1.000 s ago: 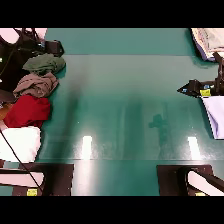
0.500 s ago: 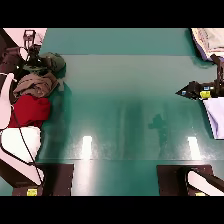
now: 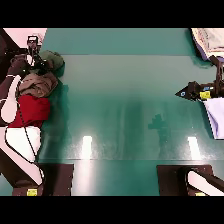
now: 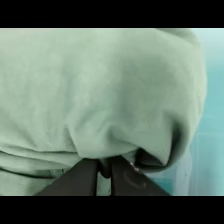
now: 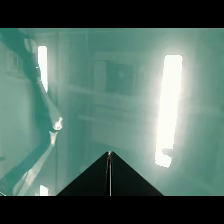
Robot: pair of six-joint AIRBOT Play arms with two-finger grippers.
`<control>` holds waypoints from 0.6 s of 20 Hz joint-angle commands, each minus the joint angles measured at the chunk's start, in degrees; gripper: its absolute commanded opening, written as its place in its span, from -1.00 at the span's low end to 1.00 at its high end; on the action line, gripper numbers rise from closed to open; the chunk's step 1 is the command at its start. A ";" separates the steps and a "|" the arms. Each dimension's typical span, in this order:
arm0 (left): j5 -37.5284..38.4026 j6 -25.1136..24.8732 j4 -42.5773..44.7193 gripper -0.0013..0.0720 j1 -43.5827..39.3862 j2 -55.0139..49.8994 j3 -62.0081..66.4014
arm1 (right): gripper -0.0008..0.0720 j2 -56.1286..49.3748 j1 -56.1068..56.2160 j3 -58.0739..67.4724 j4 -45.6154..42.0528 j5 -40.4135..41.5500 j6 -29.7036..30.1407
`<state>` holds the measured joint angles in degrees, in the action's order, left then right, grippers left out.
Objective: Fold the shirts.
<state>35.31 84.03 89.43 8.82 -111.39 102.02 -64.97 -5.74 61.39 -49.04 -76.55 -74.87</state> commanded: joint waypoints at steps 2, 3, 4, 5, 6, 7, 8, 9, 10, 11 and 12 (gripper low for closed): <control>9.35 -0.04 -1.60 -0.89 -0.70 1.14 9.57 | -0.93 0.02 0.02 0.28 0.00 0.92 -0.35; 10.05 -0.20 -2.03 -0.89 -1.33 3.06 12.28 | -0.93 0.02 0.02 1.09 0.00 0.94 -0.37; 10.86 -0.55 -2.10 -0.89 -2.10 5.29 14.82 | -0.93 0.02 0.02 2.43 0.00 0.94 -0.61; 11.91 -1.07 -2.27 -0.89 -3.08 8.44 16.85 | -0.93 0.02 0.02 4.55 -0.02 1.03 -0.74; 12.31 -2.14 -3.26 -0.89 -4.07 12.09 17.46 | -0.93 0.02 0.02 6.88 -0.07 1.40 -0.74; 12.85 -3.82 -4.68 -0.89 -5.29 16.46 17.44 | -0.93 0.02 0.00 9.68 -0.13 2.08 -0.72; 13.92 -5.70 -6.51 -0.89 -6.45 20.28 17.44 | -0.93 0.00 0.00 12.33 -0.35 3.02 -0.72; 16.39 -8.07 -8.63 -0.89 -7.74 24.24 17.44 | -0.93 0.00 -0.02 15.19 -0.48 4.28 -0.72; 19.34 -9.73 -10.84 -0.89 -8.94 27.65 17.44 | -0.93 0.00 -0.02 17.70 -0.50 5.62 -0.72; 23.45 -11.13 -13.25 -0.89 -10.27 30.91 17.44 | -0.93 0.00 -0.02 20.22 -0.48 6.99 -0.72; 27.78 -12.00 -15.08 -0.89 -11.76 33.46 17.44 | -0.93 0.00 -0.02 22.38 -0.48 8.04 -0.72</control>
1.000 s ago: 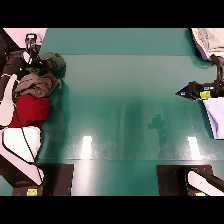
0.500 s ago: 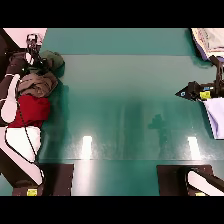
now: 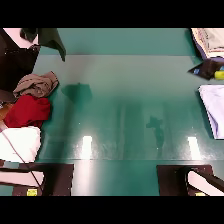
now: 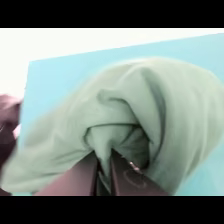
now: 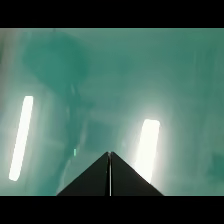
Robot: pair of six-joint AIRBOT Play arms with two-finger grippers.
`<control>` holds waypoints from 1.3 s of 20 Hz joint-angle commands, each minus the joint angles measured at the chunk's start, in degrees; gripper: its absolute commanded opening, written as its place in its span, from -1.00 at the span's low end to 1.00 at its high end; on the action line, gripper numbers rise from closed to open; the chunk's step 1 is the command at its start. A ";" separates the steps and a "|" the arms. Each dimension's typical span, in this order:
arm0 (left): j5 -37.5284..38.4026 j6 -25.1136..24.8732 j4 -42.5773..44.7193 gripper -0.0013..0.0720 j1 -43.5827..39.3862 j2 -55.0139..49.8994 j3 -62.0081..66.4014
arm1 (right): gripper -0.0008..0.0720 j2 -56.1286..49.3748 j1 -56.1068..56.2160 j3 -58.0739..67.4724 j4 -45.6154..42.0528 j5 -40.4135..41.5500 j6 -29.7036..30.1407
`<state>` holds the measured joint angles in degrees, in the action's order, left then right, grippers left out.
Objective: Fold the shirts.
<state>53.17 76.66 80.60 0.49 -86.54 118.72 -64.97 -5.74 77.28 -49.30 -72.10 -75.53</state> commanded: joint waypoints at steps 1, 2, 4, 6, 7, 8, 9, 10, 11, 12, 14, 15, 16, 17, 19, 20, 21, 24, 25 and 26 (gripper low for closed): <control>15.08 -4.96 -7.50 -0.89 -5.33 10.88 0.72 | -0.93 0.00 -0.02 8.50 -0.22 4.20 -0.07; 19.47 -5.07 -8.20 -0.89 -7.54 12.81 -0.09 | -0.93 0.00 -0.02 10.38 -0.22 4.26 -0.07; 26.01 -5.07 -9.01 -0.89 -12.04 15.10 -3.61 | -0.93 0.00 -0.02 13.25 -0.22 3.82 -0.07; 31.19 -3.39 -9.01 -0.89 -16.81 15.17 -8.39 | -0.93 0.02 0.02 15.28 -0.20 2.95 -0.07; 31.17 -2.27 -9.05 -0.89 -19.34 15.12 -11.78 | -0.93 0.04 0.02 16.04 -0.20 1.99 -0.04; 29.64 -1.62 -9.05 -0.89 -22.12 14.99 -16.04 | -0.93 0.02 0.02 16.74 -0.20 0.81 -0.07; 27.30 -1.64 -9.09 -0.89 -24.68 14.67 -20.22 | -0.93 0.02 0.02 17.16 -0.20 -0.22 -0.07; 23.56 -1.64 -9.09 -0.89 -27.28 14.01 -24.76 | -0.93 0.04 0.02 17.40 -0.20 -1.18 -0.07; 19.80 -1.64 -9.09 -0.88 -29.33 13.18 -28.37 | -0.93 0.07 0.02 17.40 -0.20 -1.99 -0.04; 16.11 -1.64 -9.07 -0.88 -31.06 11.96 -31.36 | -0.93 0.04 0.02 17.38 -0.22 -3.08 -0.07; 13.42 -1.62 -9.03 0.40 -32.13 9.64 -33.27 | -0.93 0.04 0.02 17.38 -0.24 -4.90 -0.04; 13.55 -1.14 -8.22 0.72 -31.82 9.44 -33.24 | -0.93 0.04 0.00 17.38 -0.26 -5.38 -0.04; 14.34 -0.35 -7.26 0.56 -30.99 9.97 -33.22 | -0.93 0.04 -0.02 17.38 -0.24 -5.79 -0.02; 16.24 -0.11 -6.86 0.47 -29.20 10.97 -33.11 | -0.93 0.02 -0.02 17.38 -0.28 -6.01 -0.02; 21.24 1.55 -6.99 0.47 -24.52 13.44 -33.38 | -0.93 0.02 -0.02 17.38 -0.31 -5.95 0.00; 23.15 2.36 -7.65 0.47 -22.08 14.67 -34.58 | -0.93 0.02 -0.02 17.38 -0.31 -5.92 0.00; 23.54 2.62 -8.76 0.47 -20.28 15.72 -37.09 | -0.93 0.00 -0.02 17.38 -0.31 -5.90 0.00; 20.70 2.36 -17.05 0.47 -17.49 17.53 -50.75 | -0.93 -0.02 -0.02 17.38 -0.33 -5.90 0.00; 18.69 1.84 -20.65 0.47 -17.46 17.62 -55.91 | -0.93 -0.02 -0.02 17.35 -0.33 -5.90 0.00; 15.72 -0.09 -25.70 0.48 -17.49 17.62 -61.61 | -0.93 -0.02 -0.02 17.38 -0.33 -5.90 0.00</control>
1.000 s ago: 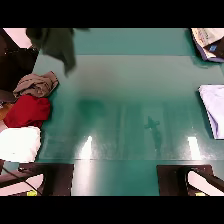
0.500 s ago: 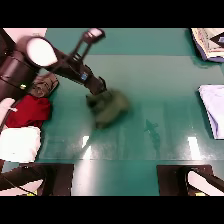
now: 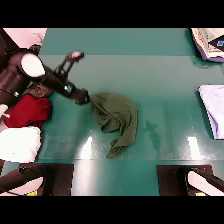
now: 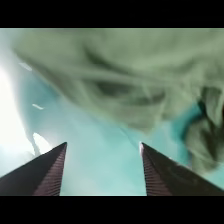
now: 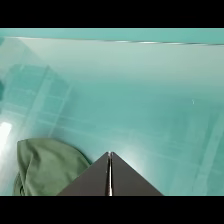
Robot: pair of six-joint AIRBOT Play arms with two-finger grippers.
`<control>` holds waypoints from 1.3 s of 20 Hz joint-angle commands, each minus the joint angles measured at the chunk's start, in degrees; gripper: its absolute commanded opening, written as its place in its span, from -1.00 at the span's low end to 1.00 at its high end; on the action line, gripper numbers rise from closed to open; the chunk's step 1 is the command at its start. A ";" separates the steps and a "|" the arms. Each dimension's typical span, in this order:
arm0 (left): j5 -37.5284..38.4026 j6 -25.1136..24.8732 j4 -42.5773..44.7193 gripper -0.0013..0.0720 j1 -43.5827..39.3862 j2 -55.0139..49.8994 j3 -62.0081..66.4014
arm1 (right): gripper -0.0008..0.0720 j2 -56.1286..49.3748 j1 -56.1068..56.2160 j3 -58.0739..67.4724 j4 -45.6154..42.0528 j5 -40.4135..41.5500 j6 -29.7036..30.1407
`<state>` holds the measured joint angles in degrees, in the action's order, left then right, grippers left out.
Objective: Fold the shirts.
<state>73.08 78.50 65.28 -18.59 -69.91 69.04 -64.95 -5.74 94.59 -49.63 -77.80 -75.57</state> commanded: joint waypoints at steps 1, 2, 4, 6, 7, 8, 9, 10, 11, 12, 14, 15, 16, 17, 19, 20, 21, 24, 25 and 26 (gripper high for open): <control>-7.52 -3.80 -15.78 0.47 1.60 0.96 -16.90 | -0.93 -0.04 -0.02 0.07 0.00 -0.24 0.04; -10.95 -5.68 -21.11 0.48 1.60 0.98 -21.44 | -0.93 -0.04 -0.02 0.04 0.02 -0.22 0.04; -15.45 -10.03 -28.28 0.48 1.42 0.96 -27.10 | -0.93 -0.20 0.00 0.04 0.04 -0.28 0.04; -18.51 -11.26 -28.85 0.48 -0.28 0.74 -29.11 | -0.93 -0.57 0.02 0.04 0.09 -0.48 0.04; -20.33 -11.23 -28.55 0.48 -1.70 0.72 -29.33 | -0.93 -0.55 0.02 -0.33 0.09 -0.31 0.02; -22.88 -11.21 -28.11 0.48 -3.56 0.61 -29.31 | -0.93 -0.55 0.02 -0.81 0.13 -0.35 0.02; -25.81 -10.95 -27.74 0.47 -5.38 0.39 -29.31 | -0.93 -0.55 0.02 -1.49 0.13 -0.46 0.02; -28.00 -10.40 -27.32 0.47 -6.64 0.07 -29.31 | -0.93 -0.50 0.02 -2.34 0.13 -0.52 0.00; -29.49 -8.57 -26.23 0.47 -7.54 -0.50 -29.27 | -0.93 -0.48 0.02 -3.15 0.15 -0.74 0.02; -30.40 -6.67 -25.18 0.47 -8.20 -1.18 -29.24 | -0.93 -0.44 0.02 -4.04 0.15 -0.87 0.00; -31.06 -6.32 -24.92 0.47 -8.57 -2.38 -29.27 | -0.93 -0.39 0.02 -5.70 0.17 -0.85 0.00; -31.71 -6.32 -24.92 0.29 -8.57 -2.56 -29.27 | -0.93 -0.37 0.04 -6.43 0.22 -0.87 0.00; -32.39 -6.45 -24.92 -0.29 -8.57 -2.51 -29.09 | -0.93 -0.37 0.04 -6.91 0.24 -1.03 0.00; -32.81 -6.51 -24.92 -0.79 -8.55 -2.51 -28.57 | -0.93 -0.35 0.22 -7.48 0.66 -1.38 0.00; -31.43 -6.49 -23.52 -0.88 -8.37 -2.45 -25.70 | -0.93 -0.22 2.19 -9.35 0.61 -3.41 0.00; -29.70 -6.45 -21.44 -0.89 -8.39 -2.40 -23.52 | -0.93 -0.20 4.07 -11.15 0.59 -5.14 0.00; -27.28 -6.38 -18.73 -0.89 -8.37 -2.40 -20.76 | -0.93 -0.13 6.47 -13.49 0.57 -6.60 0.00; -19.93 -6.21 -11.45 -0.88 -8.39 -2.40 -12.35 | 0.37 -0.15 16.50 -23.78 0.50 -7.13 -0.22; -18.14 -5.60 -9.07 -0.88 -8.37 -2.40 -9.73 | 0.44 -0.15 20.22 -27.85 0.44 -4.59 -1.66; -16.85 -4.68 -6.71 -0.88 -8.39 -2.40 -7.50 | 0.44 -0.17 23.47 -31.54 0.46 -1.27 -3.04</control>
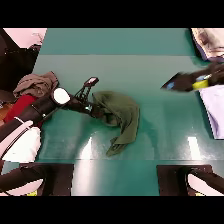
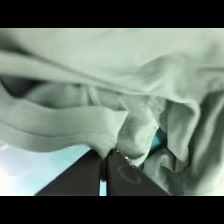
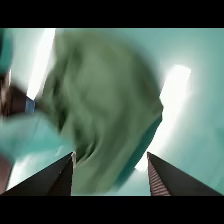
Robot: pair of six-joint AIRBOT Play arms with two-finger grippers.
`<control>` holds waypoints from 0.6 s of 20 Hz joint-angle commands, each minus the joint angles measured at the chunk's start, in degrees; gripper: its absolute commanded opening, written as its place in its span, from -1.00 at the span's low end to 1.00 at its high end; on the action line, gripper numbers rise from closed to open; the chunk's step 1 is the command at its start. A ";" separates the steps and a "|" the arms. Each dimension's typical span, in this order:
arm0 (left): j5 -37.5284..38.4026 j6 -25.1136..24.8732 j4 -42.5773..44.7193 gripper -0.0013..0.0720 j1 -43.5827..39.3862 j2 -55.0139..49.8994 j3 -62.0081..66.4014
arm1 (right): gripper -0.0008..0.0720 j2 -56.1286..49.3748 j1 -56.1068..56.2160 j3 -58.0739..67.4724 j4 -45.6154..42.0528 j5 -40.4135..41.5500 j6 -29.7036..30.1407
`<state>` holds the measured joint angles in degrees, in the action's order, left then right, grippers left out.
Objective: Fold the shirts.
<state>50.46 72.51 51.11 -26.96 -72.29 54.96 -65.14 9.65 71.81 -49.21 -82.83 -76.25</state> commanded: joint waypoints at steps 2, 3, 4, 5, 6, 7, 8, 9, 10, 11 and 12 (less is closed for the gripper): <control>7.87 3.32 12.41 -0.88 -0.02 -0.02 10.36 | 0.44 -0.70 13.55 -14.97 0.11 11.41 -3.17; 8.46 4.20 14.19 -0.88 0.00 -0.02 11.82 | 0.44 -1.81 15.47 -17.00 0.13 13.86 -4.81; 8.94 4.22 15.04 -0.88 -0.02 -0.02 12.72 | 0.44 -3.28 16.68 -18.16 0.11 14.49 -5.25; 9.33 4.24 15.19 -0.88 -0.02 -0.02 13.29 | 0.44 -5.14 17.64 -18.73 0.13 14.36 -5.27; 9.57 4.28 15.13 -0.88 -0.02 -0.02 13.44 | 0.42 -6.95 18.40 -18.80 0.17 14.36 -5.27; 9.84 5.03 15.17 -0.88 -0.02 -0.02 13.44 | 0.41 -8.66 19.19 -18.71 0.13 14.78 -5.25; 10.08 5.62 15.15 -0.88 -0.02 -0.02 13.44 | 0.29 -9.84 19.67 -18.64 0.20 15.91 -5.18; 10.16 5.86 15.13 -0.88 -0.02 -0.02 13.44 | -0.07 -10.62 20.02 -18.64 0.13 17.75 -5.07; 10.10 6.82 15.17 -0.88 -0.02 0.00 13.44 | -0.43 -10.75 20.00 -18.64 0.13 19.37 -4.52; 10.12 7.08 15.23 -0.88 0.00 0.17 13.44 | -0.78 -10.36 19.65 -18.64 0.02 20.61 -4.17; 10.12 7.10 15.72 -0.88 0.00 0.81 13.46 | -0.93 -9.14 18.82 -18.64 -0.11 21.62 -4.13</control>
<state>60.10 78.32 65.67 -27.03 -72.10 67.99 -74.15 28.32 53.67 -49.08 -65.60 -80.86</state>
